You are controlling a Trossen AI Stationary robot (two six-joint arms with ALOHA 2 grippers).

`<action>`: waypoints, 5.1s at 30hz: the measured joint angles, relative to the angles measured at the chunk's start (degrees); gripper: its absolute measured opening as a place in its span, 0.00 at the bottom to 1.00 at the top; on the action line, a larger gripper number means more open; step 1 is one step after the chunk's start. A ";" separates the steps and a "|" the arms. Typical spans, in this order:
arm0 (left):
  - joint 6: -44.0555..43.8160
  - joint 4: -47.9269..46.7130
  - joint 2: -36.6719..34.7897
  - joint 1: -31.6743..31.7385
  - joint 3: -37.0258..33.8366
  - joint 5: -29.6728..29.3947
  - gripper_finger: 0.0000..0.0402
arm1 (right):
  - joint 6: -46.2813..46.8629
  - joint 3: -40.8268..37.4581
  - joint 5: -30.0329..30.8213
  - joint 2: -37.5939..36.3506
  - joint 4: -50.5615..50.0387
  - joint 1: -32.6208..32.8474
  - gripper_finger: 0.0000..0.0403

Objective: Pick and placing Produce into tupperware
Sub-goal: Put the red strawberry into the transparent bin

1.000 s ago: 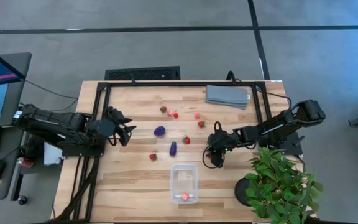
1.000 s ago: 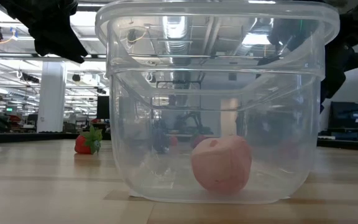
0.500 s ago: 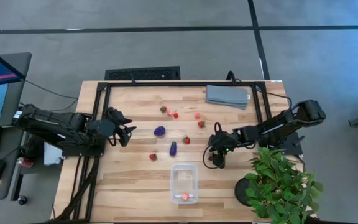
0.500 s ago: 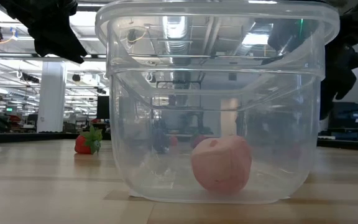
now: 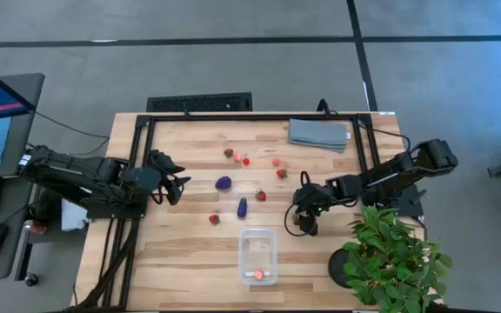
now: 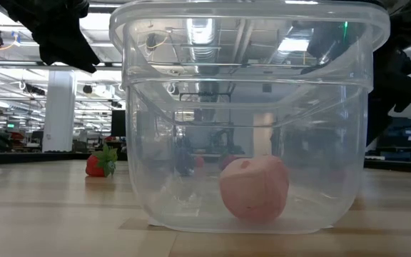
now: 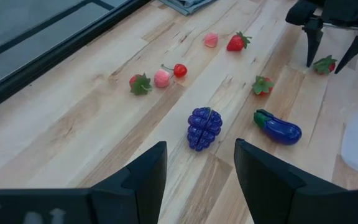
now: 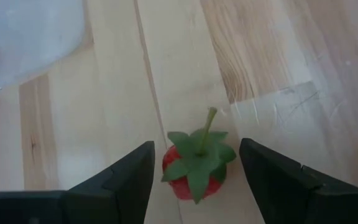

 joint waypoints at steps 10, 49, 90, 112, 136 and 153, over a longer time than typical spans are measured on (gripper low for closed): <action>0.01 0.00 0.00 0.00 0.00 0.00 0.44 | -0.03 -0.05 -0.15 0.02 -1.18 0.02 0.63; 0.02 0.00 0.00 0.01 0.00 -0.04 0.44 | 0.28 -0.55 0.44 -2.82 -3.64 0.01 0.45; 0.02 0.00 0.02 -0.01 0.00 -0.04 0.44 | 1.75 -0.39 1.31 -4.24 -5.70 -0.37 0.43; 0.02 0.02 0.02 0.01 0.00 -0.04 0.44 | 1.75 -0.35 1.29 -4.28 -5.81 -0.37 0.46; 0.02 0.02 0.00 0.02 0.00 -0.03 0.44 | 1.75 -0.35 1.15 -4.28 -5.79 -0.39 0.42; 0.00 0.02 0.00 0.00 0.00 -0.02 0.44 | 2.31 -0.35 0.02 -4.28 -4.63 -0.39 0.42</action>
